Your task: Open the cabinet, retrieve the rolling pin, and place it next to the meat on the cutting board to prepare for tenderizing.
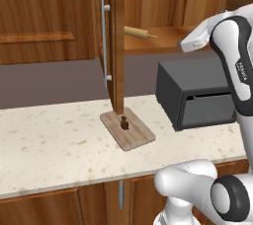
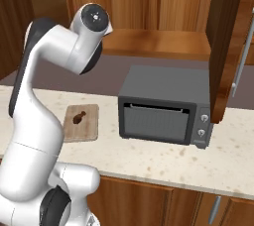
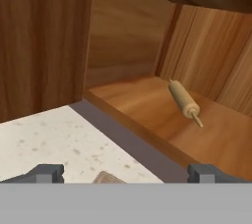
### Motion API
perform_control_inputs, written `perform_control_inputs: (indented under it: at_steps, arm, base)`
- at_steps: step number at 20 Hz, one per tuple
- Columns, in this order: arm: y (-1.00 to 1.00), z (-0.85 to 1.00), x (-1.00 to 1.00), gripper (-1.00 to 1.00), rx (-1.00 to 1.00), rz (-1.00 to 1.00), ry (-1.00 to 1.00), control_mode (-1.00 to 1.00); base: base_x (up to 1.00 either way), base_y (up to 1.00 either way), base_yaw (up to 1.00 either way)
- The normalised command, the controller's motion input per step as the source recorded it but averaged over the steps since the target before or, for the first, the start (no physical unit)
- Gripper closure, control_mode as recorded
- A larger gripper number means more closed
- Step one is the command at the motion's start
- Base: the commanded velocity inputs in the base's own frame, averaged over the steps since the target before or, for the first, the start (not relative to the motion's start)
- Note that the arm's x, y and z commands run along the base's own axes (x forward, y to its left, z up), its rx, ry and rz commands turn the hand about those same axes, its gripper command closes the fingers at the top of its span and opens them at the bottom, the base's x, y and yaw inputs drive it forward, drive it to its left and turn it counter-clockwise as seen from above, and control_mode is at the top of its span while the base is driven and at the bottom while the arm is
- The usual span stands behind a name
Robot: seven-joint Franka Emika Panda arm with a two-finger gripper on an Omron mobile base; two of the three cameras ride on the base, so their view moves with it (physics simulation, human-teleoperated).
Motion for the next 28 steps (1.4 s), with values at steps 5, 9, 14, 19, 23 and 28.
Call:
perform_control_inputs:
  at_steps: [5,9,14,19,23,28]
  arm:
    - [0.00,0.01,0.46,-1.00,0.00,0.00,0.07,-1.00]
    - [-0.08,0.09,0.42,-1.00,0.00,0.00,0.04,-1.00]
    - [-0.16,0.15,0.26,-1.00,0.00,0.00,0.00,-1.00]
    - [-0.11,0.08,0.30,-1.00,0.00,0.00,0.03,-1.00]
    - [0.00,0.00,0.33,-1.00,0.00,0.00,0.08,-1.00]
    - [-0.15,0.00,0.14,-1.00,0.01,0.00,0.02,-1.00]
  base:
    - [0.00,0.00,0.00]
    - [0.00,0.00,0.00]
    - [0.00,0.00,0.00]
    - [0.00,0.00,0.00]
    - [0.00,0.00,0.00]
    - [0.00,0.00,0.00]
